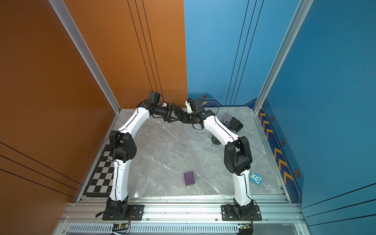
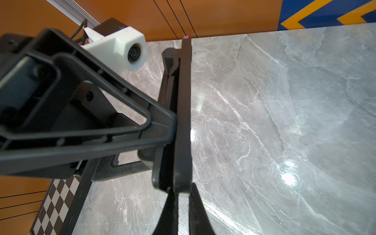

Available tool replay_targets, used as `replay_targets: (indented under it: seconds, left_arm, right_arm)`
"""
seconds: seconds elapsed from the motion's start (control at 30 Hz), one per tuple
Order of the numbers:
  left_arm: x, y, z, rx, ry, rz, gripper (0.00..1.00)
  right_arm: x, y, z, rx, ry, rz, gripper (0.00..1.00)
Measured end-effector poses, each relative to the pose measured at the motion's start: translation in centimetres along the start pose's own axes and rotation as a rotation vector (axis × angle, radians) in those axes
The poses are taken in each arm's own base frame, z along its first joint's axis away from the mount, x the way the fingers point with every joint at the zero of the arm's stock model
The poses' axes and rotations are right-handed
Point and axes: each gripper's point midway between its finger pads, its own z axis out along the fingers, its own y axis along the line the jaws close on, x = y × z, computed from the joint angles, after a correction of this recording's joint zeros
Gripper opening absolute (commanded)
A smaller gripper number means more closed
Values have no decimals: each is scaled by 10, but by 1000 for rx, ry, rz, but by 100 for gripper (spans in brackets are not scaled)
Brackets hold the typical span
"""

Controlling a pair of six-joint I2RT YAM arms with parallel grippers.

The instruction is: Open the phone stand

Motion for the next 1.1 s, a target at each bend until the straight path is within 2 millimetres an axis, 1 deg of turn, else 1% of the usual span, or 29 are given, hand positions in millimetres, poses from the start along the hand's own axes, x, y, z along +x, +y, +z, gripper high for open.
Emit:
replay_targets:
  seconds: [0.07,0.13,0.33,0.4,0.47,0.5,0.6,0.63,0.73,0.83,1.0,1.1]
  left_arm:
    - [0,0,-1,2,0,-2,47]
    - [-2,0,-5,3,-9,-3,47]
    - [-20,8,-32,10,-58,-32,48]
    - [-23,10,-37,11,-67,-40,51]
    - [-23,12,-38,8,-68,-41,57]
    - [-23,12,-38,8,-66,-38,64]
    - [-19,12,-33,3,-56,-33,95]
    - [-17,11,-30,2,-52,-32,99]
    - [-10,9,-23,-2,-36,-26,98]
    - [-2,7,-15,-7,-19,-19,98]
    - [9,4,-3,-14,5,-18,98]
    - [11,2,3,-14,12,-17,98]
  right_arm:
    - [0,-1,1,-4,3,-3,0]
    - [0,-8,1,9,6,6,0]
    - [-20,-58,-11,92,-39,63,0]
    - [-25,-70,-12,111,-49,79,0]
    - [-25,-74,-9,115,-47,83,0]
    - [-22,-75,-6,115,-40,83,0]
    - [-14,-70,3,110,-17,77,0]
    - [-10,-67,6,107,-9,72,0]
    - [-4,-56,11,93,6,60,0]
    - [-3,-46,12,79,8,47,0]
    - [-7,-30,11,48,1,30,0]
    - [-10,-24,10,37,-6,20,0]
